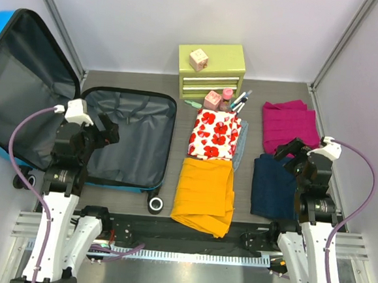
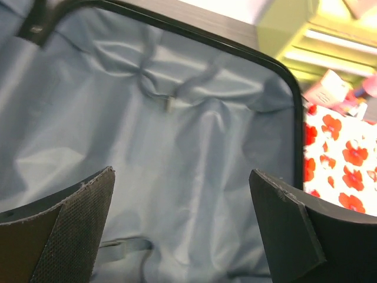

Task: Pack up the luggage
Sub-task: Pick up the clothes at the center of the board.

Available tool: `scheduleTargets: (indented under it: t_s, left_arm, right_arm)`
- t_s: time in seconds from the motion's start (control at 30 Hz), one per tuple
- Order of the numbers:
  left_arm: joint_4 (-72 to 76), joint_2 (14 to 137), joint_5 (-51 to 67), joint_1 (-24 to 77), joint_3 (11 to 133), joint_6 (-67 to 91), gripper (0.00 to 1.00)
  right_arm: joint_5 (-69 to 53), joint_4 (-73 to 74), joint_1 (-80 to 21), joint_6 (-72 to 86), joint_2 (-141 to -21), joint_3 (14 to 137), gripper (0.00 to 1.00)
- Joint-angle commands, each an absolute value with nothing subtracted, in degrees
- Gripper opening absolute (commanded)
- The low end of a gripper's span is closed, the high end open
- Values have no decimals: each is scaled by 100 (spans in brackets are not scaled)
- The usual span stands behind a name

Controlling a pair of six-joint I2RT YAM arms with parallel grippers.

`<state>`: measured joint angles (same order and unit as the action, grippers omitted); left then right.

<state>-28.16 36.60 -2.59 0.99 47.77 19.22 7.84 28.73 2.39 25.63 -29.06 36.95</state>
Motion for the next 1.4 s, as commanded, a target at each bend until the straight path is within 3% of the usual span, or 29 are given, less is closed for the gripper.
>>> scheduleTargets:
  t_s: [0.0, 0.17, 0.47, 0.67, 0.9, 1.37]
  left_arm:
    - [-2689, 3814, 342, 281, 5290, 2232, 94]
    - [-2733, 3885, 369, 948, 5590, 2619, 91]
    - [-2637, 4937, -1719, 4450, 5414, 3190, 90]
    - [-2207, 6053, -2048, 5755, 5695, 3603, 91]
    - [-1811, 6679, -1688, 5941, 5476, 4227, 91]
    - [-1687, 6934, -1669, 5941, 5212, 4509, 94]
  right_arm:
    - [853, 2760, 229, 2496, -2927, 3832, 100]
    - [774, 2760, 220, 2505, -2971, 3823, 100]
    - [186, 2751, 229, 2461, -3138, 3814, 100]
    - [-1255, 2769, 229, 2584, -3681, 3850, 100]
    - [-1977, 2760, -298, 2821, -3964, 3709, 96]
    - [429, 2839, -3101, 3726, -4745, 3322, 95]
